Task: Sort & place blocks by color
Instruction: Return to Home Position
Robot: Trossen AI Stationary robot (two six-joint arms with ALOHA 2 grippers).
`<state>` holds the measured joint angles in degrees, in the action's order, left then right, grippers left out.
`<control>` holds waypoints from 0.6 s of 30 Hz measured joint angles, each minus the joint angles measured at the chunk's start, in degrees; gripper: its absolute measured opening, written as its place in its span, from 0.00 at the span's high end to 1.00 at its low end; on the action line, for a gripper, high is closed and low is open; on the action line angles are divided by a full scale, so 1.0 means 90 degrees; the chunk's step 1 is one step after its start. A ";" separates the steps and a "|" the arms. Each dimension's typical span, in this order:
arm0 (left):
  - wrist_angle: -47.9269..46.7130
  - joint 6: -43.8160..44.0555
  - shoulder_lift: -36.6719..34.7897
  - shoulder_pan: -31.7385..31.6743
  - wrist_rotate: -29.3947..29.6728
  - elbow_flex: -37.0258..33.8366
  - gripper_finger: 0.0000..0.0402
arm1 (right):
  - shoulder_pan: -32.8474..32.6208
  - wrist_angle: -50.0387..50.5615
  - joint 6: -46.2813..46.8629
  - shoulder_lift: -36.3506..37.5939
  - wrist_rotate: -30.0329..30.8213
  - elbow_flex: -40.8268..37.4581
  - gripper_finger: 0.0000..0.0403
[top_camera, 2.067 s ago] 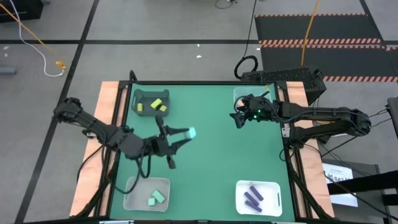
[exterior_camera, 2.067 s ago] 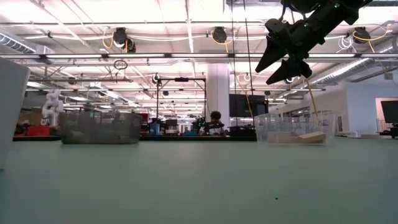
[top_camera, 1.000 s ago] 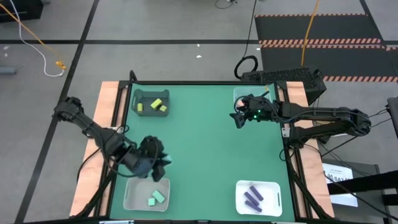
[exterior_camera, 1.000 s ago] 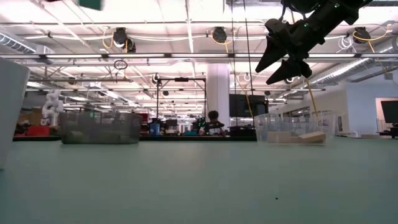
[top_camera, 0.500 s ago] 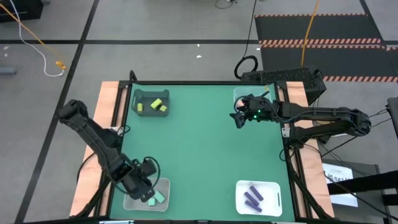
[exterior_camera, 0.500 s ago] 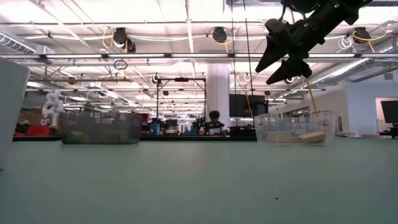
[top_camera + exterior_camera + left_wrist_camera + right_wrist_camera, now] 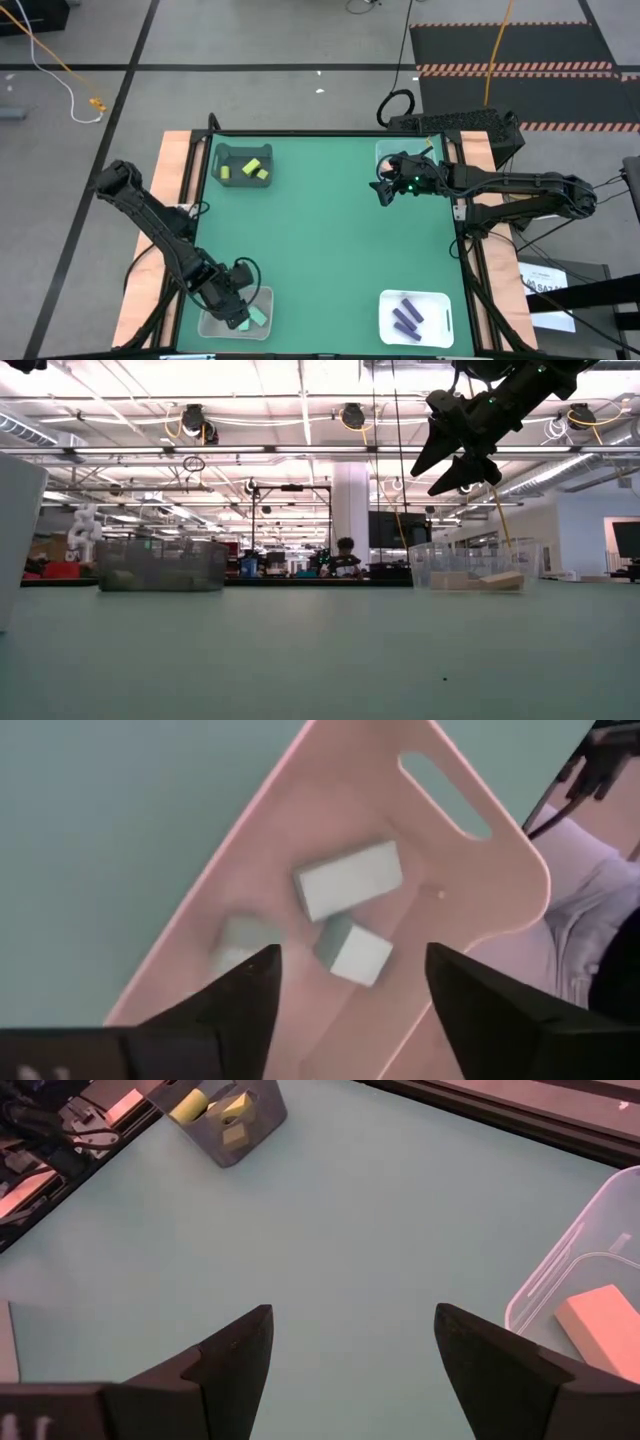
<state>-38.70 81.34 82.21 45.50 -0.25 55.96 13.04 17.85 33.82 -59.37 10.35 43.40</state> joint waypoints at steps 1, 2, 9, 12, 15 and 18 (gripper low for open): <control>-0.0002 0.0000 -0.0007 0.0000 -0.0073 0.0000 0.37 | 0.0000 0.0000 0.0002 0.0000 0.0000 0.0000 0.33; 0.0000 -0.0004 -0.0016 0.0000 -0.0141 0.0000 0.35 | 0.0000 0.0000 0.0002 0.0000 0.0000 0.0000 0.33; -0.0038 -0.0954 -0.0135 -0.0152 -0.0141 0.0183 0.30 | 0.0000 0.0000 0.0002 0.0000 0.0000 0.0000 0.33; -0.0043 -0.2039 -0.0260 -0.0370 -0.0130 0.0305 0.32 | -0.0002 -0.0002 0.0002 0.0000 0.0000 0.0000 0.33; -0.0068 -0.3129 -0.0444 -0.0670 0.0323 0.0311 0.32 | 0.0000 -0.0002 0.0002 0.0002 0.0000 0.0000 0.33; -0.0050 -0.4316 -0.0686 -0.0993 0.0953 0.0311 0.31 | 0.0000 -0.0001 0.0001 0.0002 0.0000 0.0000 0.33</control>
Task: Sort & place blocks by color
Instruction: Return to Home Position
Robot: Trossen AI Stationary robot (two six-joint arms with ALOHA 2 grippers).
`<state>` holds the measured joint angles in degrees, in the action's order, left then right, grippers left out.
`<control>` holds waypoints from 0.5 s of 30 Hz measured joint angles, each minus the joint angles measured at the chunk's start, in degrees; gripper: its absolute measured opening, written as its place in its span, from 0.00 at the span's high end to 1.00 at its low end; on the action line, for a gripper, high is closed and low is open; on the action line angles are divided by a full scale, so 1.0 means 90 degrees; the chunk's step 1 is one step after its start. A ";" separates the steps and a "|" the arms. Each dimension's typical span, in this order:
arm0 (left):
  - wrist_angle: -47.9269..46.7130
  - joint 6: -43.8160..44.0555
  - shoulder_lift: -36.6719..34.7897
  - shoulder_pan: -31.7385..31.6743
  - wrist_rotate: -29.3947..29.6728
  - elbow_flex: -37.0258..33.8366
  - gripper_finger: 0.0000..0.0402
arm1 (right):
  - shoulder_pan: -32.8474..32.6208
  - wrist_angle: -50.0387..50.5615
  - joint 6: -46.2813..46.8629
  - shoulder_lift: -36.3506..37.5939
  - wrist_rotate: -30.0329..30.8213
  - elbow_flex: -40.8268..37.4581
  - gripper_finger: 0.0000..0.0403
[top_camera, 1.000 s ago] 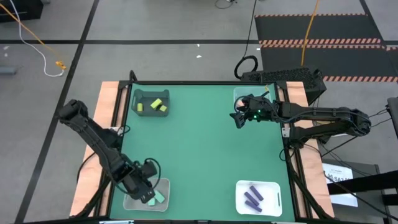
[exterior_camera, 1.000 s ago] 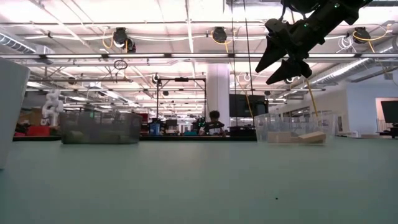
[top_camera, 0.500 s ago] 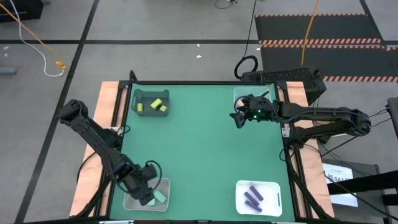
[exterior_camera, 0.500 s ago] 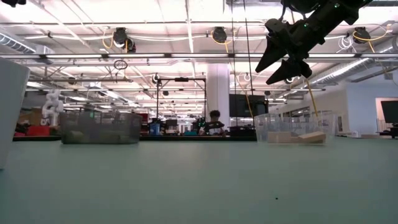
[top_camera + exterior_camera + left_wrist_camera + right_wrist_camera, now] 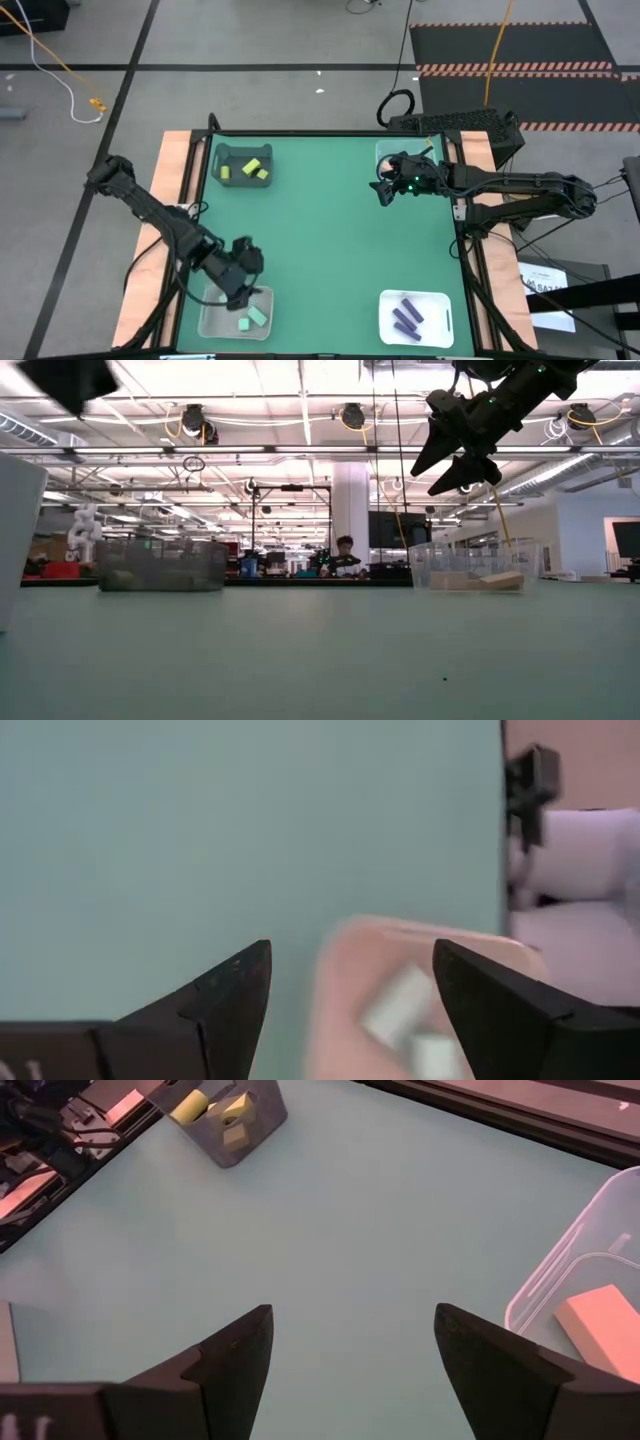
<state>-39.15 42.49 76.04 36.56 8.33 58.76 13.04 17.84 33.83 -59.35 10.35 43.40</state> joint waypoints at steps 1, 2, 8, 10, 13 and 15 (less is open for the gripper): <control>-0.0012 -0.0426 -0.0093 -0.0081 0.0192 0.0000 0.31 | 0.0000 -0.0002 -0.0001 0.0000 0.0000 0.0000 0.33; -0.0015 -0.0856 -0.0214 -0.0144 0.0415 0.0000 0.30 | 0.0000 -0.0002 -0.0001 0.0000 0.0000 0.0000 0.33; -0.0017 -0.2851 -0.1180 -0.0583 0.1943 -0.0051 0.32 | 0.0000 0.0001 0.0002 0.0000 0.0000 0.0000 0.33; -0.0034 -0.3142 -0.1517 -0.0803 0.2293 -0.0051 0.32 | 0.0000 0.0001 -0.0001 0.0000 0.0000 0.0000 0.33; -0.0128 -0.3393 -0.1936 -0.1123 0.2373 -0.0053 0.32 | 0.0000 0.0000 0.0001 0.0000 0.0000 0.0000 0.33; -0.0110 -0.3593 -0.2167 -0.1308 0.2373 -0.0085 0.32 | 0.0000 0.0000 0.0001 0.0000 0.0000 0.0000 0.33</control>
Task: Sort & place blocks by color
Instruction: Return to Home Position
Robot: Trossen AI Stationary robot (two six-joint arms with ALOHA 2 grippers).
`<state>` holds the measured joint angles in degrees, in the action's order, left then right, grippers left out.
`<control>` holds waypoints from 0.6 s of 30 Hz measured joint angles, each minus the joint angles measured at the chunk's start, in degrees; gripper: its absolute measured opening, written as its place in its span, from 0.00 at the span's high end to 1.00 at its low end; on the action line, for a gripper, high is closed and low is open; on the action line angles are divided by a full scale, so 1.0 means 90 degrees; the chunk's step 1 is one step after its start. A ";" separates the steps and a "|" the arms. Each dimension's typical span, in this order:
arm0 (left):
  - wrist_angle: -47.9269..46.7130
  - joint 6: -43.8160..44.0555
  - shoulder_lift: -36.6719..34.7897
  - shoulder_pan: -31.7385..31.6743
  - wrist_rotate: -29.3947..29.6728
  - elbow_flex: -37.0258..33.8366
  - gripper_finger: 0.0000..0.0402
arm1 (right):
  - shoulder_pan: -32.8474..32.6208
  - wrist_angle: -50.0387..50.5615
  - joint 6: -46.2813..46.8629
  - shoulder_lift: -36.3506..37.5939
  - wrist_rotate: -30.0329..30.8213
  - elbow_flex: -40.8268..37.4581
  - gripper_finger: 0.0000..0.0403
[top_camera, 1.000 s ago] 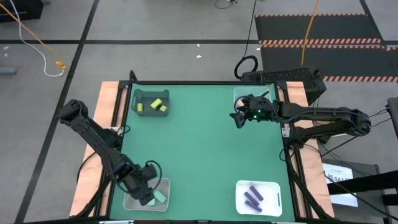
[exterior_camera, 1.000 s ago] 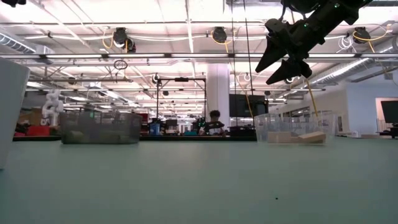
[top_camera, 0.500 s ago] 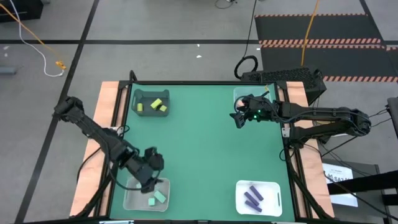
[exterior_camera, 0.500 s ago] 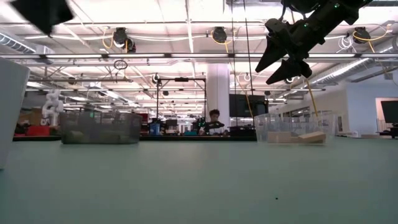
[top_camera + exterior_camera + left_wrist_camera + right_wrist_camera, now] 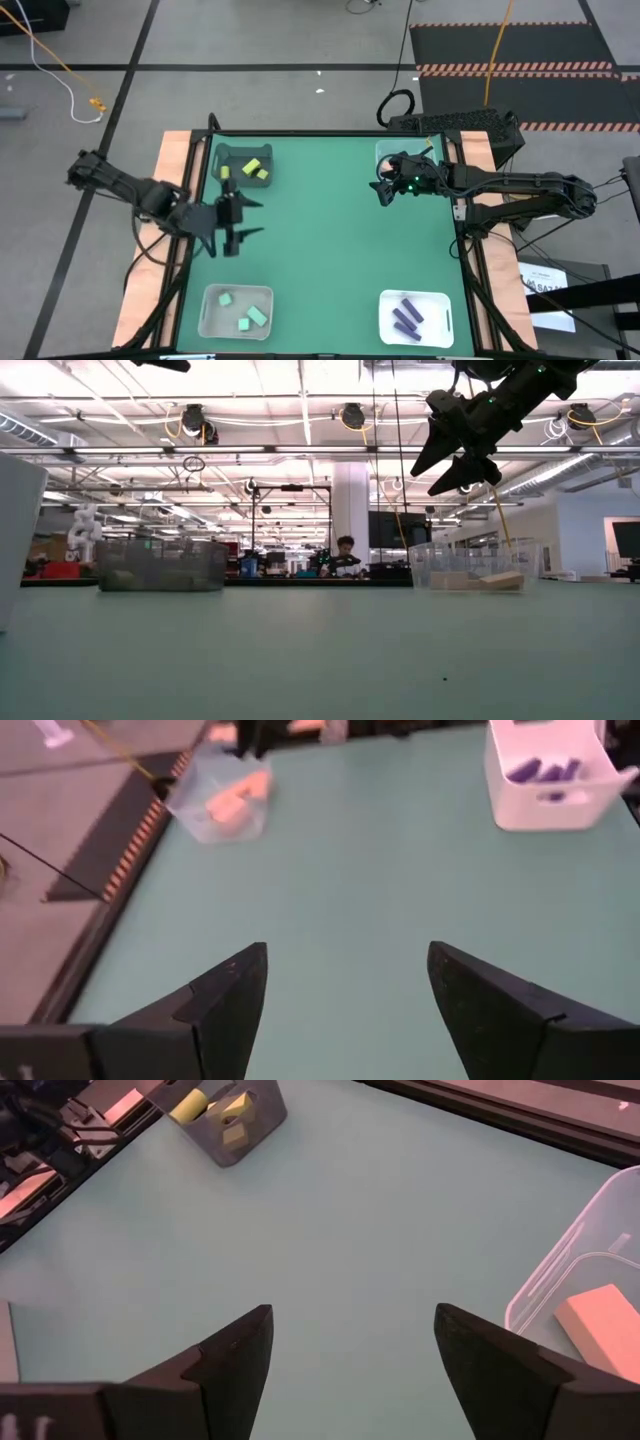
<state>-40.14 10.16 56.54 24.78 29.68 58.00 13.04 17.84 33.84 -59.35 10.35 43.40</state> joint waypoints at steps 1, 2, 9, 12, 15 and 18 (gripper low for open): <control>0.0111 -0.0128 -0.0135 -0.0066 0.0003 -0.0094 0.32 | 0.0000 -0.0001 0.0001 0.0000 0.0000 0.0000 0.33; 0.0272 -0.0274 -0.0285 -0.0131 0.0006 -0.0246 0.32 | 0.0000 0.0000 0.0001 0.0000 0.0000 0.0000 0.33; 0.2741 -0.1438 -0.1602 -0.0435 0.0001 -0.1961 0.32 | 0.0000 0.0000 0.0001 0.0000 0.0000 0.0000 0.33; 0.3405 -0.1826 -0.2120 -0.0538 0.0006 -0.2549 0.32 | 0.0000 0.0000 0.0001 0.0000 0.0000 0.0000 0.33; 0.3697 -0.1926 -0.2555 -0.0704 0.0006 -0.3072 0.32 | 0.0000 0.0001 0.0001 0.0000 0.0000 0.0000 0.33; 0.4054 -0.1924 -0.2914 -0.0893 0.0006 -0.3589 0.32 | 0.0000 0.0001 0.0001 0.0000 0.0000 0.0000 0.33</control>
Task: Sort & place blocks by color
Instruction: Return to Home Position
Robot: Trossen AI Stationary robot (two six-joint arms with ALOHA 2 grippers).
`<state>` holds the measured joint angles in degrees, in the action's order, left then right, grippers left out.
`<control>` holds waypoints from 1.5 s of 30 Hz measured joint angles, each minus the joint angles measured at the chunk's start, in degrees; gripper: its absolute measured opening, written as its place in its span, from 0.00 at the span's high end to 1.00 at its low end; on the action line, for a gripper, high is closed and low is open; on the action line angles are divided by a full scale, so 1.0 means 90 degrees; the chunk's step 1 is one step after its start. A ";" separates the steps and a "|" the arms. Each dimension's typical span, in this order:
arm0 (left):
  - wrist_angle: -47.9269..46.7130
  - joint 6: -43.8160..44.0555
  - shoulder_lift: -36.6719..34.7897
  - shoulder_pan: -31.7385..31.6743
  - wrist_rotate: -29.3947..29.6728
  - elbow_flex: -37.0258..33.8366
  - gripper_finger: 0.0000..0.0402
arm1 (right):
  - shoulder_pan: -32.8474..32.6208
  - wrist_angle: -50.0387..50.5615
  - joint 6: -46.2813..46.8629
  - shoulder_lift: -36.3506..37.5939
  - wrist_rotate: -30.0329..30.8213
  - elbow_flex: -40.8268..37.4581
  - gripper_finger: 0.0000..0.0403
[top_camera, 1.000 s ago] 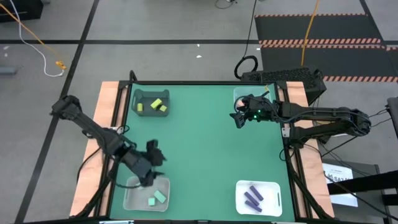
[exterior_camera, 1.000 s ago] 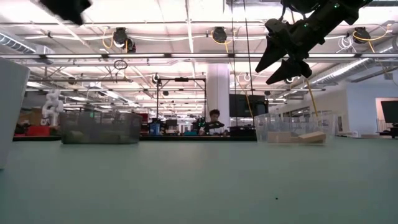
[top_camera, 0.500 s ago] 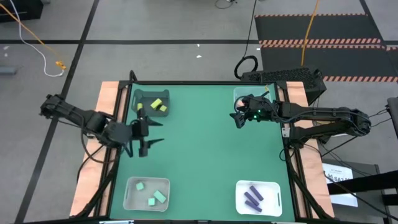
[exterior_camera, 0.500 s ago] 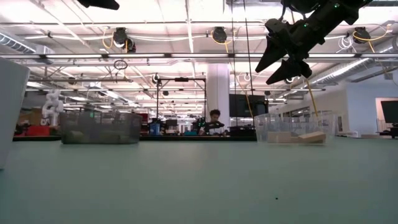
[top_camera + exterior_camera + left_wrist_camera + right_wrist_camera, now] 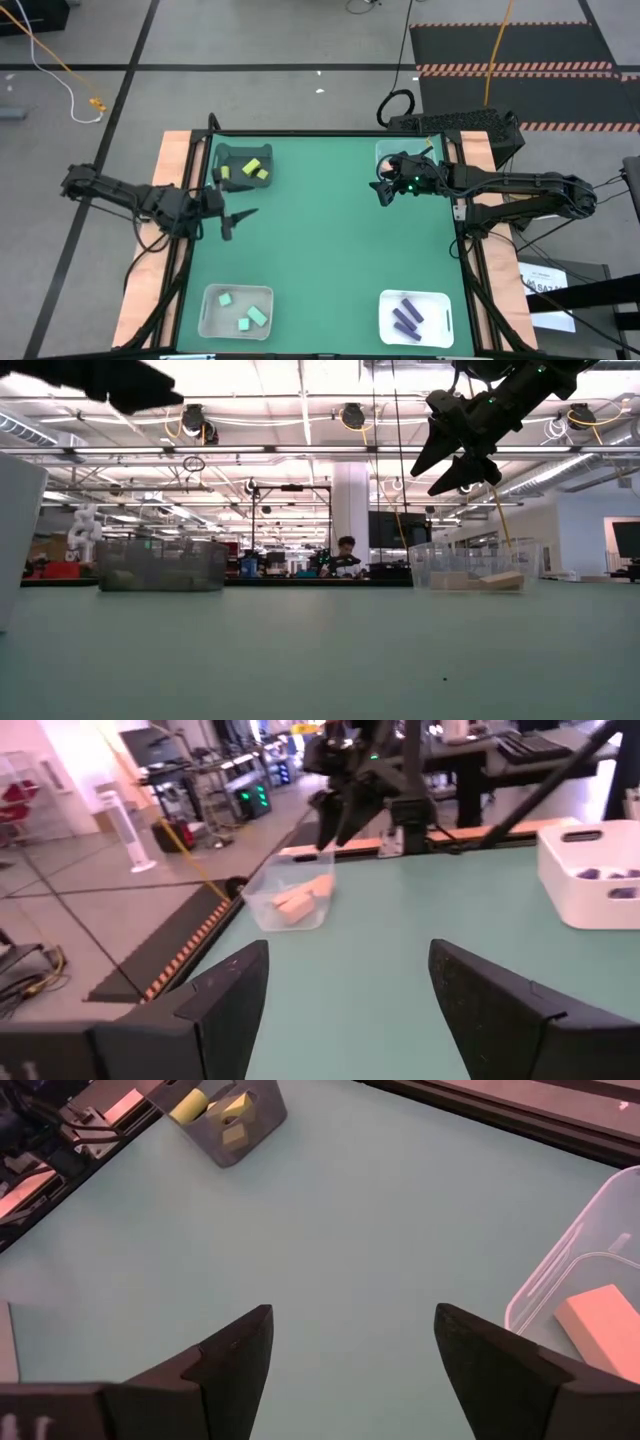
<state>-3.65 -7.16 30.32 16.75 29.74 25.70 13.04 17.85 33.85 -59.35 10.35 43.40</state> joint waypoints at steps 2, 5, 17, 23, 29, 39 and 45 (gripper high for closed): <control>0.0302 -0.0008 -0.0193 -0.0103 -0.0002 -0.0339 0.32 | 0.0000 0.0000 -0.0002 0.0000 0.0000 0.0000 0.33; 0.0766 -0.0048 -0.0457 -0.0216 -0.0004 -0.0807 0.32 | 0.0000 -0.0002 0.0000 0.0000 0.0001 0.0000 0.33; 0.2616 -0.0337 -0.0803 -0.0327 -0.0010 -0.2179 0.32 | -0.0001 -0.0001 -0.0001 0.0000 0.0001 0.0000 0.33; 0.3332 -0.0350 -0.0800 -0.0327 -0.0011 -0.2666 0.32 | 0.0000 -0.0002 0.0000 0.0000 0.0000 0.0000 0.33; 0.3471 -0.0190 -0.0796 -0.0322 -0.0017 -0.2796 0.32 | -0.0002 -0.0001 0.0000 0.0000 0.0000 0.0000 0.33; 0.3180 -0.0122 -0.0788 -0.0322 -0.0019 -0.2796 0.32 | -0.0002 0.0000 0.0000 0.0000 0.0000 0.0000 0.33; 0.3187 -0.0005 -0.0788 -0.0322 -0.0019 -0.2796 0.32 | -0.0002 0.0000 0.0000 0.0000 0.0000 0.0000 0.33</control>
<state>25.04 -7.20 23.22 13.85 29.56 0.54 13.02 17.85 33.85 -59.35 10.35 43.40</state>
